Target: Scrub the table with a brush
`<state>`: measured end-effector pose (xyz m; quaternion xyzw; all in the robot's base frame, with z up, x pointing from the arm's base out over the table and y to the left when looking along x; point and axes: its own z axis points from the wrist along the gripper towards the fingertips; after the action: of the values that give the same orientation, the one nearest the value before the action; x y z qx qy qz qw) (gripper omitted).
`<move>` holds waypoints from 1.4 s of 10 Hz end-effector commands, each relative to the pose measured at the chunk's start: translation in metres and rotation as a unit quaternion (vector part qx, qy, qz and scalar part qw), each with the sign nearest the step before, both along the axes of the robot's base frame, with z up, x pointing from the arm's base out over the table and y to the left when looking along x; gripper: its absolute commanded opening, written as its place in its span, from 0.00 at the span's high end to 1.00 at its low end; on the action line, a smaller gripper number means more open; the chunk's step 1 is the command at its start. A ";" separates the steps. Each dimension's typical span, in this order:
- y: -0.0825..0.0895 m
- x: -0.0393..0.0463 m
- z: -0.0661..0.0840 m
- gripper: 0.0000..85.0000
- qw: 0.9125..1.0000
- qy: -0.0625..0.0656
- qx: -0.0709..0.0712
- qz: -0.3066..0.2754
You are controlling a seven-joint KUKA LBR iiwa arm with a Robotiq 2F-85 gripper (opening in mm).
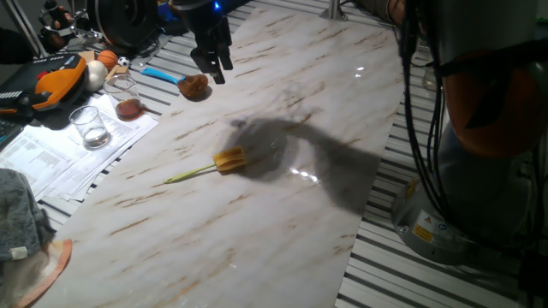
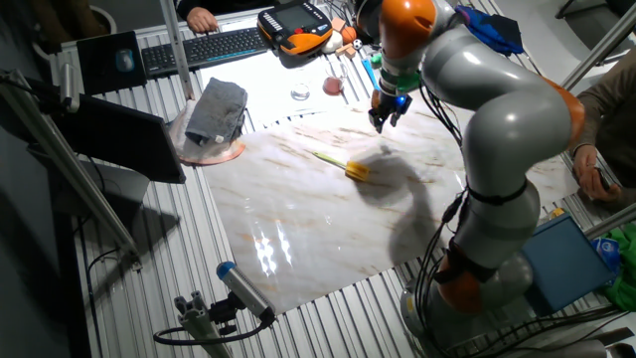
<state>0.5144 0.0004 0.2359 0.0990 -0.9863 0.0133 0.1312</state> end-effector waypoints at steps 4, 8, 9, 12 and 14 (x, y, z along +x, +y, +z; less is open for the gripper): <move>0.000 -0.0010 0.000 1.00 0.998 0.008 0.014 0.053; 0.001 -0.0010 0.000 1.00 0.999 0.003 0.013 0.030; 0.001 -0.0010 0.000 1.00 0.999 -0.013 0.035 0.022; 0.001 -0.0010 0.000 1.00 0.998 -0.035 0.041 0.023; 0.001 -0.0010 0.000 1.00 0.998 -0.009 0.056 0.015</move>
<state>0.5135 0.0008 0.2359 0.1225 -0.9848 -0.0399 0.1166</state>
